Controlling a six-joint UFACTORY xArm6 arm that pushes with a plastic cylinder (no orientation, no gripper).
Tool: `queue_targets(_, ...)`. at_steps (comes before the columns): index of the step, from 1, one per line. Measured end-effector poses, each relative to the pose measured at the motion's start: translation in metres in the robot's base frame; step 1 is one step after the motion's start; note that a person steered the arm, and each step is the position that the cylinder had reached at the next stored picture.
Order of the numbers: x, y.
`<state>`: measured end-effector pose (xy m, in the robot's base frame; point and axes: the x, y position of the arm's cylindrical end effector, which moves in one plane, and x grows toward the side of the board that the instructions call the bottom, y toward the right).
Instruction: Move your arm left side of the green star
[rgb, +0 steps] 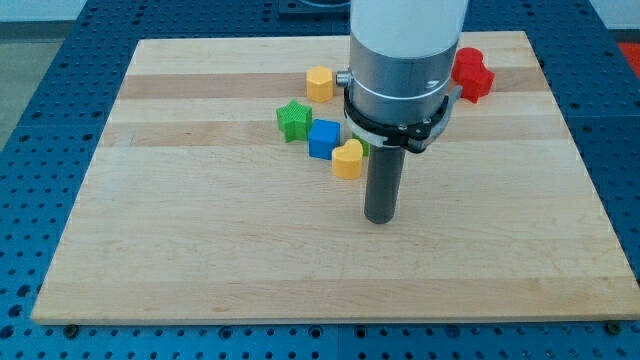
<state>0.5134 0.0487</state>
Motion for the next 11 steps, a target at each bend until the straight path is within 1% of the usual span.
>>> queue_targets(1,-0.001,-0.019)
queue_targets(4,-0.02,-0.112)
queue_targets(5,-0.045,-0.131)
queue_targets(6,-0.084,-0.133)
queue_targets(7,-0.106,-0.133)
queue_targets(11,-0.107,-0.127)
